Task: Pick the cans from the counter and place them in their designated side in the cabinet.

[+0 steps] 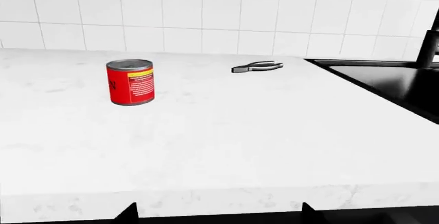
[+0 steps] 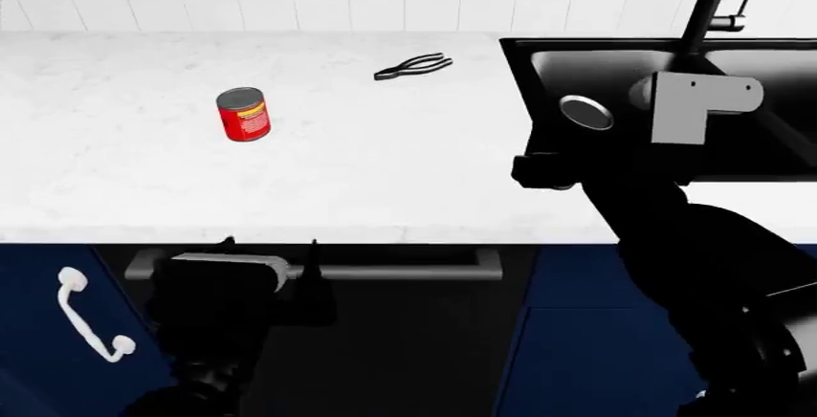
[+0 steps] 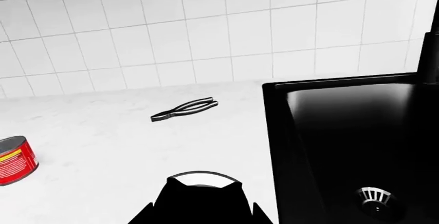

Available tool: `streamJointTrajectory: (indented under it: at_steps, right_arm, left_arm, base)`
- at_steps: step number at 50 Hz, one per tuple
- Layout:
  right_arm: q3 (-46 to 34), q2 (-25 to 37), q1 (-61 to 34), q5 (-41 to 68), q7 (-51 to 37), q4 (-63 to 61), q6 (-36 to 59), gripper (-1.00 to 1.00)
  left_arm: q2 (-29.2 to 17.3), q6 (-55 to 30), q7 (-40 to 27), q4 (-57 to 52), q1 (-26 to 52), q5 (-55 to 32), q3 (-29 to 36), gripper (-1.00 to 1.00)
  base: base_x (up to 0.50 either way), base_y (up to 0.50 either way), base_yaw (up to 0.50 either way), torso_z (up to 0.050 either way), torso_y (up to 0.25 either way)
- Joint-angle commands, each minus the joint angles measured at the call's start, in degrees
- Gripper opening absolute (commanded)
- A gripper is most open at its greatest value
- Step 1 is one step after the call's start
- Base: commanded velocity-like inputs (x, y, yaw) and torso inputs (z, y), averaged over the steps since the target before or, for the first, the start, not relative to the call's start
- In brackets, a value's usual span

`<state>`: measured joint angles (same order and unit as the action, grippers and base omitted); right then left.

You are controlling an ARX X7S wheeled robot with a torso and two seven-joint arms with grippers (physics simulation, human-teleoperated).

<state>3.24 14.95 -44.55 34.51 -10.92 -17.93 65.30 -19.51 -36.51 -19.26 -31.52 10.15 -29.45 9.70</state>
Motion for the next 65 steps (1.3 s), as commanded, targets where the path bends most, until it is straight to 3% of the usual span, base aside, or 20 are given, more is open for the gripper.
streamJointTrajectory:
  at_steps: [1, 12, 20, 43, 65]
  right_arm:
    - [1.92, 0.8, -0.88, 1.38, -0.33, -2.88, 2.07, -1.0]
    - [3.07, 1.63, -6.59, 3.47, -0.73, -2.79, 5.58, -1.0]
    - [4.12, 2.21, -9.7, 4.21, -1.09, -1.79, 6.8, -1.0]
    - [5.32, 2.32, -13.65, 5.93, -3.06, -1.1, 10.14, -1.0]
    - [2.22, 2.35, -15.99, 4.98, -3.43, 0.72, 8.38, -1.0]
  left_arm:
    - [-1.57, -10.37, -0.49, -2.01, 11.52, -5.92, -1.63, 1.0]
    - [-2.1, -22.35, 3.35, 5.63, 34.53, -14.68, -3.03, 1.0]
    - [-0.85, -28.07, 3.36, 12.87, 42.15, -18.3, -4.38, 1.0]
    - [-1.02, -33.39, 1.47, 13.48, 44.62, -23.75, -7.65, 1.0]
    - [-2.98, -25.77, 3.94, 18.03, 46.29, -17.0, -4.15, 1.0]
  base:
    - [0.0, 0.0, 0.0, 0.05, 0.059]
    - [0.0, 0.0, 0.0, 0.05, 0.059]
    - [0.0, 0.0, 0.0, 0.05, 0.059]
    - [-0.01, -0.41, 0.0, 0.006, 0.005]
    - [0.0, -0.45, 0.0, 0.0, 0.0]
